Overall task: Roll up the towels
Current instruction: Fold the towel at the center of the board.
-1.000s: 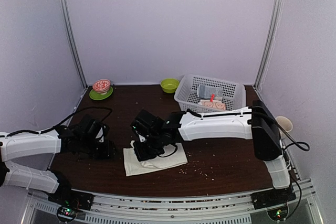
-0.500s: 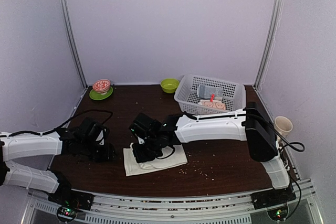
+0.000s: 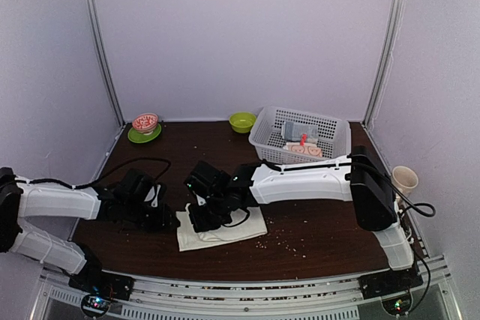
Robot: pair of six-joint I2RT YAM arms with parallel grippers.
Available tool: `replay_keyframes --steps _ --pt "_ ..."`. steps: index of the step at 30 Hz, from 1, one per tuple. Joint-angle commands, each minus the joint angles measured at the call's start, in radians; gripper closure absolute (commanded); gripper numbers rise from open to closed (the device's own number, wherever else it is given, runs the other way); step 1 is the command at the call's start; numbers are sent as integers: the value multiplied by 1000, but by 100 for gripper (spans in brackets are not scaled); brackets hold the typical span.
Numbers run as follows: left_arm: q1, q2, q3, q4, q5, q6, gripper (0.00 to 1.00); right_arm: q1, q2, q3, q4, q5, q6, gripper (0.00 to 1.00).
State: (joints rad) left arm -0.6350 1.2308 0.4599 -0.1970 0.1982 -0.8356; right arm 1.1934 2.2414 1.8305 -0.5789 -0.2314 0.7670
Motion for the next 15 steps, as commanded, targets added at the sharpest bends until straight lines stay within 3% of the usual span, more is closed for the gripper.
replay_keyframes --steps 1,10,15 --pt "3 92 7 99 39 1 69 2 3 25 12 10 9 100" --pt "3 144 -4 98 18 -18 99 1 -10 48 14 3 4 100" --pt "2 145 -10 100 22 -20 100 2 20 81 14 -21 11 100"
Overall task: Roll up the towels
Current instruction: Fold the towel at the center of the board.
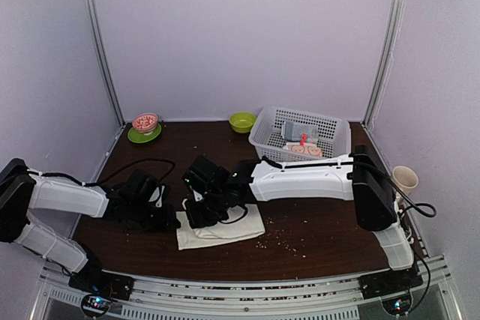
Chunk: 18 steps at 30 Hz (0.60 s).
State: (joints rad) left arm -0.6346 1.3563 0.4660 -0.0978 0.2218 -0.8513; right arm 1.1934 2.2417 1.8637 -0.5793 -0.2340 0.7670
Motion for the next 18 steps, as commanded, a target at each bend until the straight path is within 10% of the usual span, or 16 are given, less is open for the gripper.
replay_keyframes --steps 1,18 --pt "2 18 -17 1 0 -5 100 2 25 51 15 -22 11 100" --pt "2 -5 -13 -24 -8 1 100 2 92 85 -41 -69 -10 99"
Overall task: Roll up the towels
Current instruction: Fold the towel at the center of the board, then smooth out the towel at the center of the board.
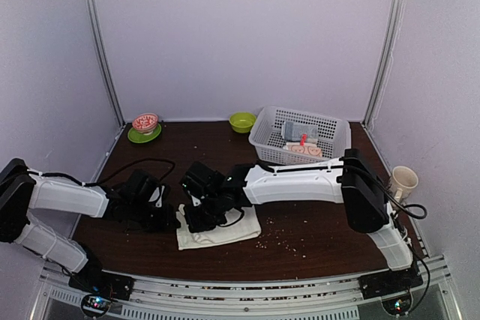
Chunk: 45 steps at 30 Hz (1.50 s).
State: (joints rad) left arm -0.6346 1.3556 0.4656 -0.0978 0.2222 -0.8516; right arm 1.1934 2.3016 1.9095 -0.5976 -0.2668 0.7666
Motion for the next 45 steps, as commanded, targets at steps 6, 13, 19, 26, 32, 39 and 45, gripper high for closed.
replay_keyframes --steps 6,13,19,26,32,39,45 --pt "2 -76 -10 -101 -36 11 89 2 -7 41 -14 -67 -44 56" --pt "2 -122 -3 -169 -80 26 89 -36 -149 -76 -34 4 -78 50" --pt "2 -136 -3 -191 -88 23 93 -113 -297 -273 -92 241 -165 49" --pt "2 -268 74 -334 -117 44 90 -156 -307 -374 -86 257 -203 42" --pt "1 -269 189 -326 -43 54 84 -163 -321 -473 -55 249 -189 42" --pt "-28 -95 265 -211 46 62 86 -176 -358 -629 12 239 -165 45" --pt "-37 30 256 -172 29 67 91 -192 -393 -727 81 218 -150 46"
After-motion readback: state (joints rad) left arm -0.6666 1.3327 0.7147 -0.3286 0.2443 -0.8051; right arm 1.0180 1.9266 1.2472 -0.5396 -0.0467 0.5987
